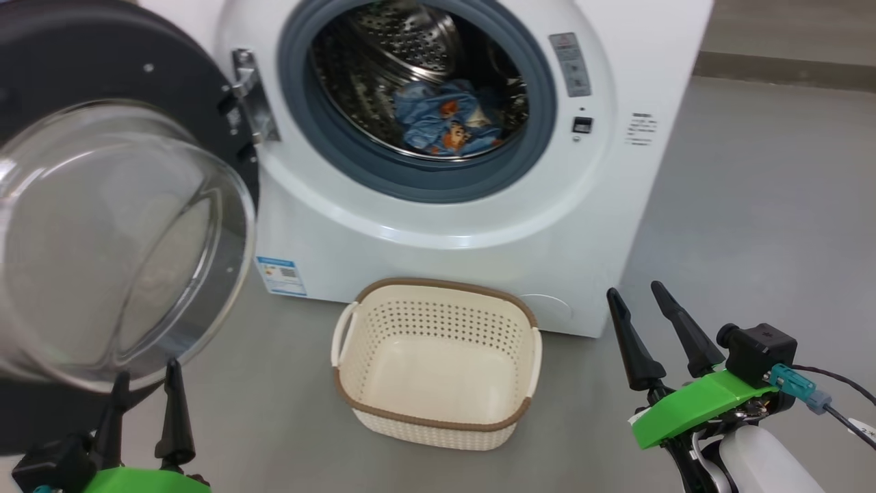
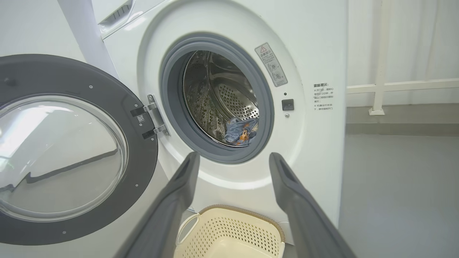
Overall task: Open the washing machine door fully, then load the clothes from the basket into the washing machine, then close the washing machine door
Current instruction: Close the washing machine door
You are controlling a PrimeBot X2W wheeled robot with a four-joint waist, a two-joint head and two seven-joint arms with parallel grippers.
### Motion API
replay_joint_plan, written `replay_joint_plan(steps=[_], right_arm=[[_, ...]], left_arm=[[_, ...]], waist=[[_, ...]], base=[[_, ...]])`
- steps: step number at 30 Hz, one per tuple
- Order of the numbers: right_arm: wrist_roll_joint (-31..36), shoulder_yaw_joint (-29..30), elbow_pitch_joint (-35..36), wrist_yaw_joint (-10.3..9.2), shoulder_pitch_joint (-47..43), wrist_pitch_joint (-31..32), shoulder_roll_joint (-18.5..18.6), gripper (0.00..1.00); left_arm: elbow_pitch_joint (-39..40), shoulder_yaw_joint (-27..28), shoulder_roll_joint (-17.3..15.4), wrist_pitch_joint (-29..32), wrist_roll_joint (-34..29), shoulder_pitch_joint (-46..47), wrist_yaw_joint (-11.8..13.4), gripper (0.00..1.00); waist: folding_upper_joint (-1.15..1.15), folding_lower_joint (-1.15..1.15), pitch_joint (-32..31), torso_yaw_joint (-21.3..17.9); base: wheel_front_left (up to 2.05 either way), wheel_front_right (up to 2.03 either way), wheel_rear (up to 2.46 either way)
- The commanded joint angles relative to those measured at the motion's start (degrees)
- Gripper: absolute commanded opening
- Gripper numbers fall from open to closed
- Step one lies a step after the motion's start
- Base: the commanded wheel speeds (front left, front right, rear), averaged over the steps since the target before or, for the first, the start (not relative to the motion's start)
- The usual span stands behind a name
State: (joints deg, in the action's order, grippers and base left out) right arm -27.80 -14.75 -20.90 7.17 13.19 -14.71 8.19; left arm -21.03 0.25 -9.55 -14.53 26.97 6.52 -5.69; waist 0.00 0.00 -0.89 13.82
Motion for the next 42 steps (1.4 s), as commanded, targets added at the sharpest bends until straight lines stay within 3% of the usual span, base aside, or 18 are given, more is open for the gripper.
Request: replay_joint_plan(steps=[1, 13, 22, 42], right_arm=[[-0.14, -1.27, 1.13, 0.32, 0.02, -0.29, -0.02, 1.0], [-0.61, -1.68, 0.79, 0.32, -0.25, -0.29, -0.47, 1.0], [-0.5, -2.03, 0.59, 0.32, 0.04, -0.29, -0.73, 1.0], [-1.4, -4.42, -0.48, 0.32, 0.93, -0.29, -0.22, 1.0]], left_arm=[[1.38, 1.74, -1.26, 0.07, -0.35, 0.51, 0.55, 1.0], [2.47, 1.16, -1.14, 0.43, -0.95, -0.22, 2.72, 1.0], [1.6, 1.2, -1.71, 0.31, -0.76, 0.16, 2.91, 1.0], [1.72, 0.92, -1.87, -0.01, -0.36, -0.27, 3.57, 1.0]], waist=[[0.0, 0.0, -0.58, 2.84], [0.0, 0.0, -1.11, 9.42], [0.0, 0.0, -0.73, 13.09], [0.0, 0.0, -0.6, 14.62]], base=[[0.0, 0.0, 0.0], [0.0, 0.0, 0.0], [0.0, 0.0, 0.0], [0.0, 0.0, 0.0]])
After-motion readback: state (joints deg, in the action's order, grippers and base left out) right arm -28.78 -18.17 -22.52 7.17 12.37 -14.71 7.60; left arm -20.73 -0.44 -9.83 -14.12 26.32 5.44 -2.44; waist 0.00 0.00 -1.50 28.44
